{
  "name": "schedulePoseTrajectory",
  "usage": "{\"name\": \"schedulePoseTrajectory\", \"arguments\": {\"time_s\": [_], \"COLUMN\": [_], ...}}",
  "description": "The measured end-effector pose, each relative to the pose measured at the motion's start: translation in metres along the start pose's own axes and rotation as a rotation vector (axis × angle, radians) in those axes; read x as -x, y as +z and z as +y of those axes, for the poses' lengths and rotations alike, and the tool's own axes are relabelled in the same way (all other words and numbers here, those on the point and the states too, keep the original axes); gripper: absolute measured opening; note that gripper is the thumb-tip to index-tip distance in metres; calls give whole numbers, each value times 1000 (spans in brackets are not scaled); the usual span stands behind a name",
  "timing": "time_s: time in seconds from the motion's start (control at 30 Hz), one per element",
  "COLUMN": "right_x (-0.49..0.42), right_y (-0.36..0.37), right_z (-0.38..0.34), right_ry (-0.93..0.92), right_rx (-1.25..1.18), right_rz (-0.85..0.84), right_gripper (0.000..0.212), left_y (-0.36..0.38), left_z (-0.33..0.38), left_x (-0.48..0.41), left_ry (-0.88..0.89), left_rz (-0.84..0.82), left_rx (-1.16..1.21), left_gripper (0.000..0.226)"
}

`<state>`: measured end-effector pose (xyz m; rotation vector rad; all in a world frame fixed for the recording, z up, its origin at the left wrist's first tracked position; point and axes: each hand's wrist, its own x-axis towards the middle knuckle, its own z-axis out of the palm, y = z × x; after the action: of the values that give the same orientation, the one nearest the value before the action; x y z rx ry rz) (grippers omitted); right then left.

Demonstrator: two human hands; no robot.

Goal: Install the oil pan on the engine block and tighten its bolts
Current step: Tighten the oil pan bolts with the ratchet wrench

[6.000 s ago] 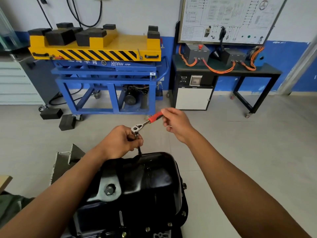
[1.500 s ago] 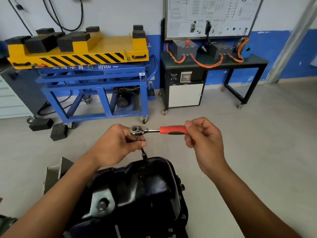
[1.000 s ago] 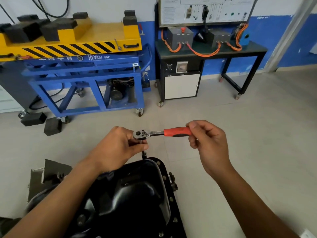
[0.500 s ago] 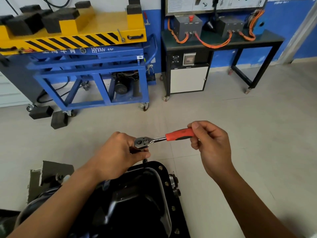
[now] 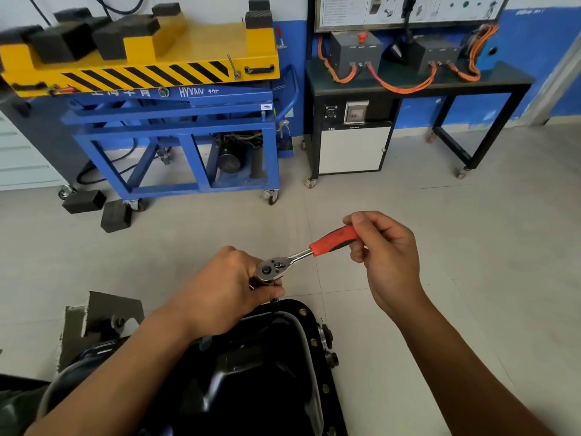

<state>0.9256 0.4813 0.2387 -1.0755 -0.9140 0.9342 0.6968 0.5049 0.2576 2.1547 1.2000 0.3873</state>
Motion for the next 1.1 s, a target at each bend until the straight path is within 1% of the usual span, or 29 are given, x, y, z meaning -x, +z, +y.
{"name": "schedulePoseTrajectory", "arguments": {"time_s": [0.13,0.27,0.43,0.5,0.6,0.73,0.8,0.87,0.97,1.1], "right_x": [1,4,8,10,10,6,6,7,10,14], "right_y": [5,5,5,4,4,5,6,6,6,3], "right_z": [1,0,-6,-6,-7,-8,-7,-7,-6,-6], "right_ry": [30,28,26,28,16,-3,-2,9,27,38], "right_rx": [-57,-65,-46,-46,-40,-42,-41,-48,-40,-51], "right_rz": [24,26,5,1,-15,-25,-21,-17,-5,8], "right_gripper": [36,34,16,16,16,16,18,15,15,15], "left_y": [0,0,-2,-2,-4,-6,-6,-5,-5,-3], "left_z": [2,3,3,2,-1,-5,-5,-5,-5,-3], "left_x": [3,4,5,6,6,6,6,6,5,4], "left_ry": [20,38,34,48,52,19,15,-4,-26,-1], "left_rz": [3,19,16,28,70,132,108,76,47,21], "left_rx": [-8,-35,-42,-44,-57,25,27,17,5,2], "left_gripper": [25,32,33,35,29,21,21,22,27,31]}}
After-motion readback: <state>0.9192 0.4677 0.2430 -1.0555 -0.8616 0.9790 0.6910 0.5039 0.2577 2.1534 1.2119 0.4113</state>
